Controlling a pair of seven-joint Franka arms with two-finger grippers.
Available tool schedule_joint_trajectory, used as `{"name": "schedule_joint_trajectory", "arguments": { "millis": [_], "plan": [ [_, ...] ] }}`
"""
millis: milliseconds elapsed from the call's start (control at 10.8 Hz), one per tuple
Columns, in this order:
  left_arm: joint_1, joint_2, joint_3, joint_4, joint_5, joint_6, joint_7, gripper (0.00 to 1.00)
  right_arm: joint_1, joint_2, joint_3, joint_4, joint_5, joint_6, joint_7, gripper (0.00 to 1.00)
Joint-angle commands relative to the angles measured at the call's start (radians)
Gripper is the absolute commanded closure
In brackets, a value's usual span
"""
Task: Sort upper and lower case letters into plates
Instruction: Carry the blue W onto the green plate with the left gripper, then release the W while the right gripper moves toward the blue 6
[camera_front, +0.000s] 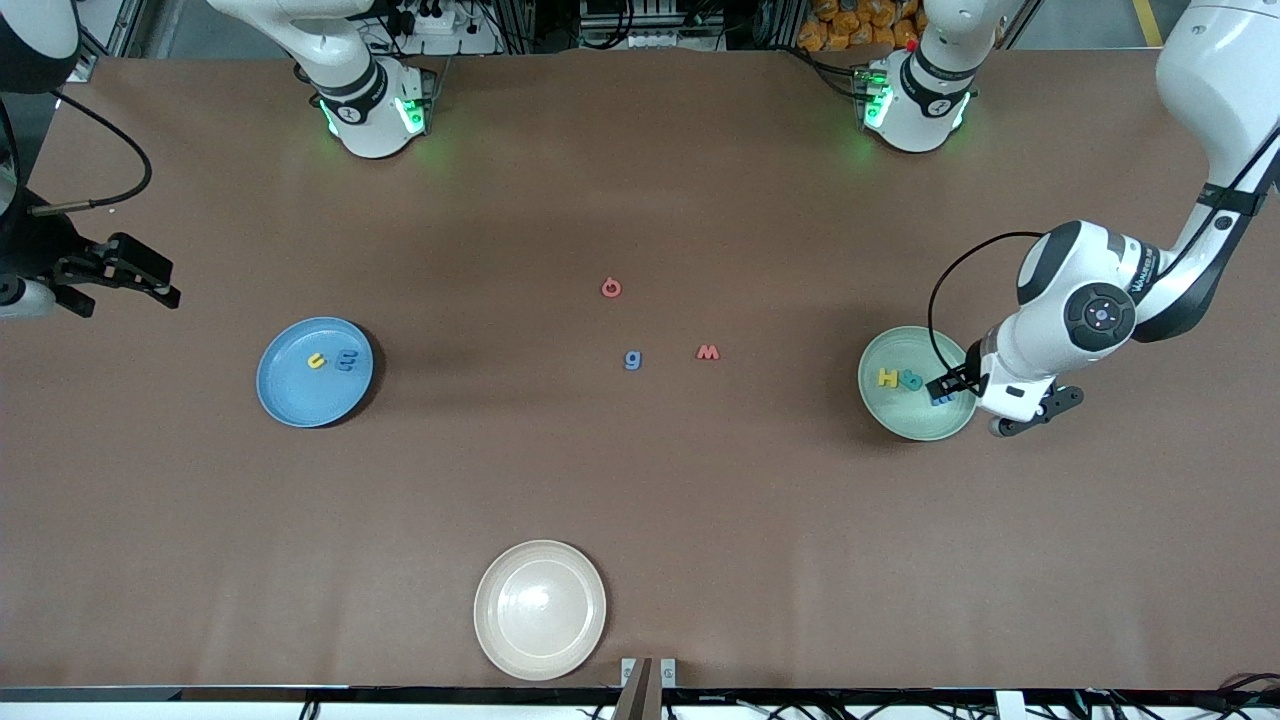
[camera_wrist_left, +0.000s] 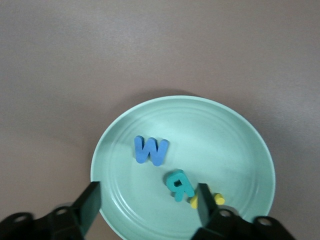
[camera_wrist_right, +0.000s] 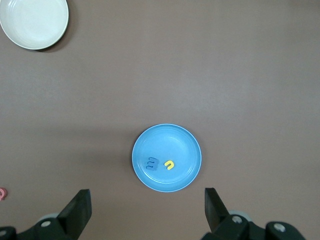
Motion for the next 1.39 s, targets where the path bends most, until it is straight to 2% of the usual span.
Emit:
{"name": "schedule_joint_trajectory", "arguments": {
  "millis": [0,279,651,1302],
  "plan": [
    [-0.008,-0.008,-0.008,0.008,0.026,0.0,-0.012,0.0,0.009,0.005,-0.005,0.01,-0.009,-0.001,0.008,0.0],
    [-0.046,-0.049,-0.018,0.013,0.026,-0.03,-0.022,0.0,0.015,0.008,-0.003,0.013,-0.009,-0.001,0.006,0.0],
    [-0.066,-0.057,-0.061,0.111,0.026,-0.144,-0.012,0.0,0.018,0.008,-0.002,0.015,-0.012,-0.001,0.009,0.0],
    [-0.077,-0.057,-0.064,0.154,0.026,-0.15,-0.008,0.0,0.035,0.016,0.0,0.02,-0.015,-0.001,0.009,0.0]
  ]
}}
